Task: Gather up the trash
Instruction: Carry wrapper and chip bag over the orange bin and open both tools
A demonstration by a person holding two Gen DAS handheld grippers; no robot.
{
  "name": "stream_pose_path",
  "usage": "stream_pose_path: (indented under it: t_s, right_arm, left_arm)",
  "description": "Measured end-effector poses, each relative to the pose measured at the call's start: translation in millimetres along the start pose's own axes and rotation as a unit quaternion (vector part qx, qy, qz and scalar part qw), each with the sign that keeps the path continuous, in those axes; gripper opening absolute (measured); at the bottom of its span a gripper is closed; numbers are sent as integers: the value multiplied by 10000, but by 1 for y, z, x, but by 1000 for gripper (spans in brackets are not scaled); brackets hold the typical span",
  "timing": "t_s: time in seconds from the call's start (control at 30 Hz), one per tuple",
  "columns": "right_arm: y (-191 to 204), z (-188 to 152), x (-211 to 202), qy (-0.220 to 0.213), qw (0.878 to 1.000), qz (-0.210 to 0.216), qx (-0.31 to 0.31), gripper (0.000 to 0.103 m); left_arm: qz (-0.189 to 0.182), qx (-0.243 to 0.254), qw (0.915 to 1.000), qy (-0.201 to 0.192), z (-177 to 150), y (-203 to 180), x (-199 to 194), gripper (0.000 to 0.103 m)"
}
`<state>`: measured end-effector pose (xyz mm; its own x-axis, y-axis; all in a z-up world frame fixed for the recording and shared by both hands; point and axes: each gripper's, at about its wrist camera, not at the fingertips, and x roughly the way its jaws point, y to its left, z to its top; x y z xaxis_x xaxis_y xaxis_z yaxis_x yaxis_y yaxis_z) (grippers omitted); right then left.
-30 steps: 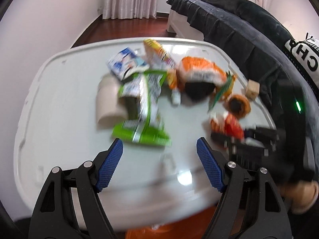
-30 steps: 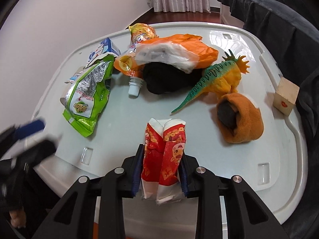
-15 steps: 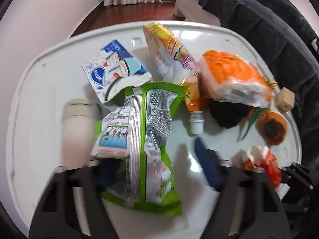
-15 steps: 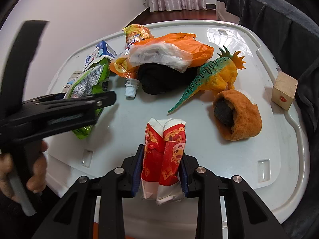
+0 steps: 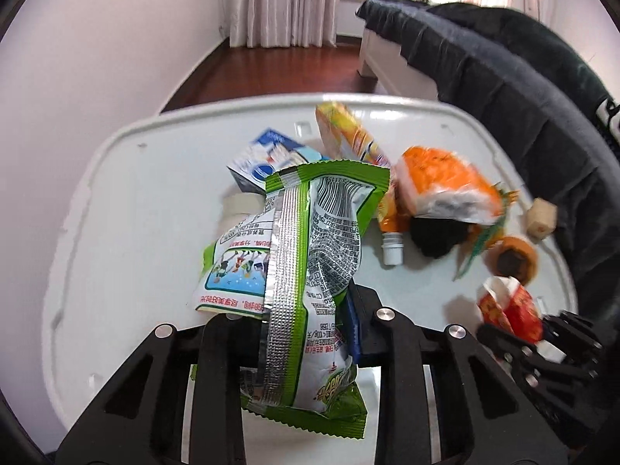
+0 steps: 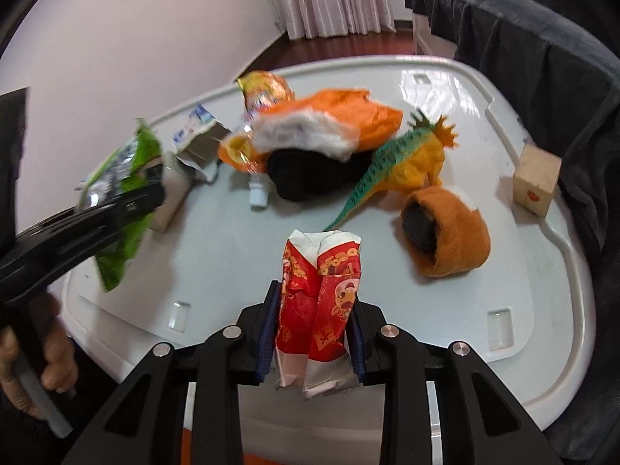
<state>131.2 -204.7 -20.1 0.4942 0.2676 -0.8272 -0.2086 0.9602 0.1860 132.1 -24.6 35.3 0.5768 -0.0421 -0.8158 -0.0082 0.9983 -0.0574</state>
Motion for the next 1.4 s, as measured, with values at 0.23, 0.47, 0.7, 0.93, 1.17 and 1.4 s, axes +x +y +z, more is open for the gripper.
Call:
stream_pose_path:
  t_s: [0.23, 0.47, 0.7, 0.93, 1.17, 1.4]
  right_arm:
    - [22, -34, -46, -339, 9989, 112, -304, 31]
    - [53, -87, -85, -340, 9969, 340, -629, 31]
    - [77, -129, -99, -138, 9957, 506, -767, 31]
    - [81, -159, -81, 327, 9955, 454, -767, 31]
    - [75, -168, -47, 959, 9924, 498, -593, 31]
    - [75, -173, -41, 1117, 9905, 494, -628, 32]
  left_arm:
    - [113, 292, 9993, -182, -34, -8, -64, 27]
    - [89, 273, 9995, -98, -101, 1, -105, 27]
    - [-146, 268, 9981, 531, -160, 2, -105, 27]
    - [-156, 239, 9915, 1271, -196, -1, -71, 27]
    - [-159, 180, 9796, 1996, -210, -1, -32, 27]
    - [-203, 80, 9760, 2166, -213, 2, -22, 27]
